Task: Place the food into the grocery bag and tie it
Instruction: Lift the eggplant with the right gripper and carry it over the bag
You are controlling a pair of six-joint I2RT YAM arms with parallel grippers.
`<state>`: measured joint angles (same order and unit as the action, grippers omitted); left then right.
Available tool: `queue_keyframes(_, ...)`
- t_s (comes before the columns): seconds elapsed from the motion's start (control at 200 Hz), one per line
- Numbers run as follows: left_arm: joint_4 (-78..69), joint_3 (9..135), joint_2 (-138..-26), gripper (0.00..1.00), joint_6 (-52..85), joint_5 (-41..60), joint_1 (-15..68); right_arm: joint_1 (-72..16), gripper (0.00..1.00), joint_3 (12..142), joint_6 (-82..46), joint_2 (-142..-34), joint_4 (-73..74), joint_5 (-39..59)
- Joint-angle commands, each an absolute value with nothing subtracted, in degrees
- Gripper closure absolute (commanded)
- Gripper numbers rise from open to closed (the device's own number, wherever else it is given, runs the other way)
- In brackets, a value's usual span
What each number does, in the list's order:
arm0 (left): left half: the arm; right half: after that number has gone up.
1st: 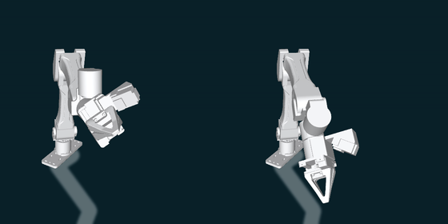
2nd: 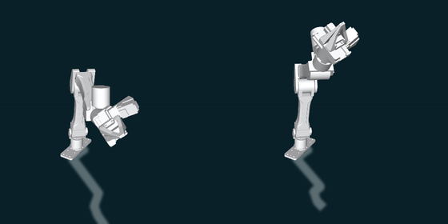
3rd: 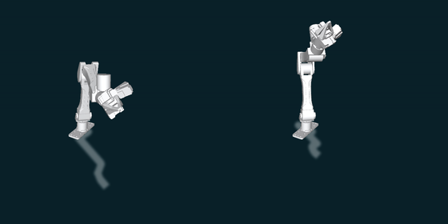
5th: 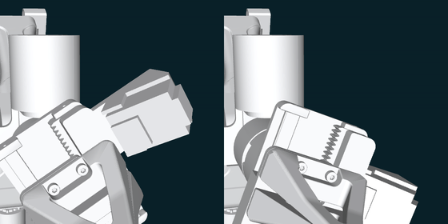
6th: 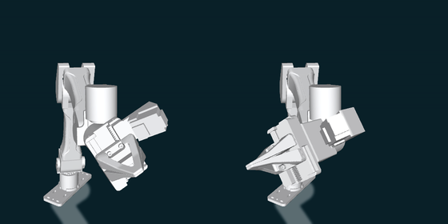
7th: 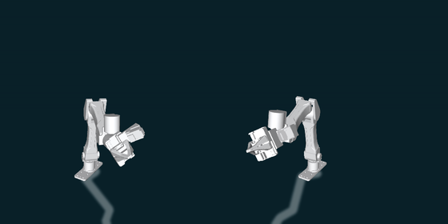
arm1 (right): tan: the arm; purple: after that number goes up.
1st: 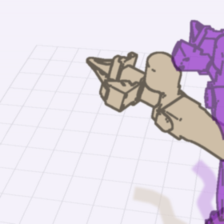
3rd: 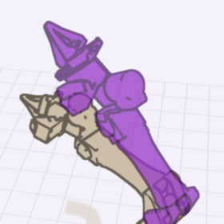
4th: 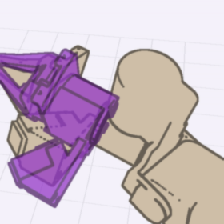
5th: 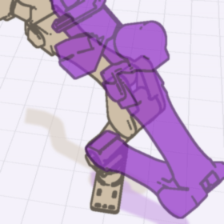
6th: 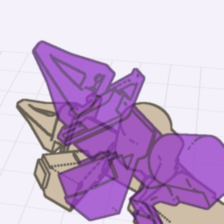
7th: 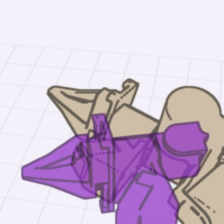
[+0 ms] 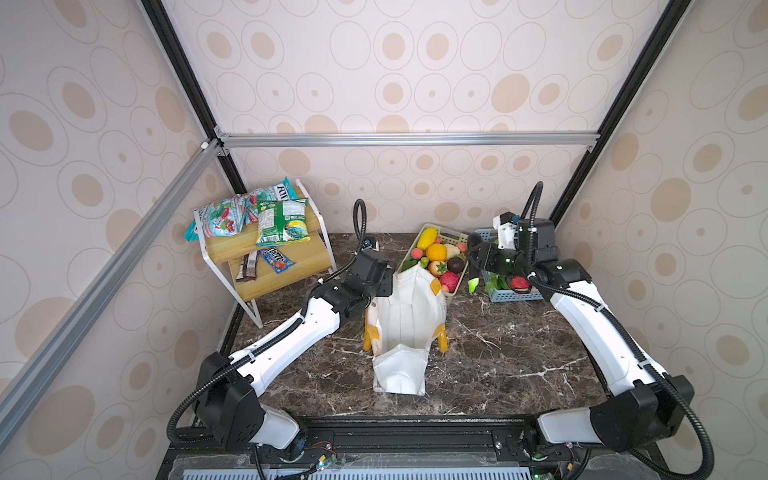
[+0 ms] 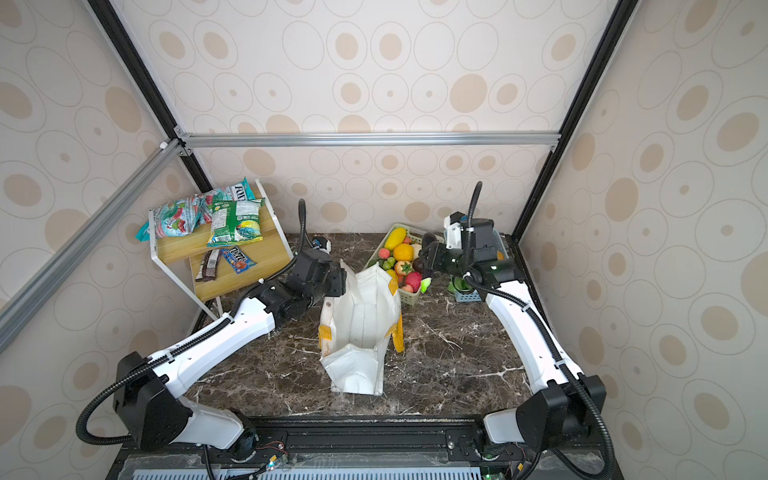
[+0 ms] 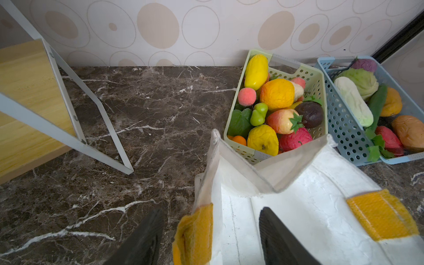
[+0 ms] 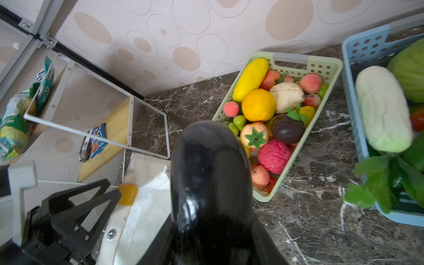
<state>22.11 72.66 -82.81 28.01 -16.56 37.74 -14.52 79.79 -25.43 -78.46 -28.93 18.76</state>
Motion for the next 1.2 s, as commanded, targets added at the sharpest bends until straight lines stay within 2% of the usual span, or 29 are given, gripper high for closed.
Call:
queue_keyframes(0.0, 23.7, 76.5, -83.9, 0.33, 26.8, -16.5, 38.0, -18.4, 0.66, 79.1, -25.7, -76.9, -29.4, 17.9)
queue_keyframes(0.365, 23.9, 78.7, -85.0, 0.31, 26.6, -16.6, 37.4, -31.6, 0.66, 77.8, -27.3, -78.2, -27.3, 13.8)
queue_keyframes(0.67, 24.3, 78.7, -84.7, 0.31, 26.5, -16.9, 36.2, -38.8, 0.66, 75.9, -27.4, -81.4, -22.2, 14.0)
queue_keyframes(0.845, 24.5, 78.4, -83.9, 0.3, 26.6, -17.1, 35.8, -40.3, 0.65, 72.1, -25.9, -82.6, -15.1, 16.6)
queue_keyframes(1.195, 24.9, 77.3, -82.6, 0.29, 26.8, -17.5, 35.1, -41.7, 0.65, 69.4, -23.2, -86.8, -15.1, 18.6)
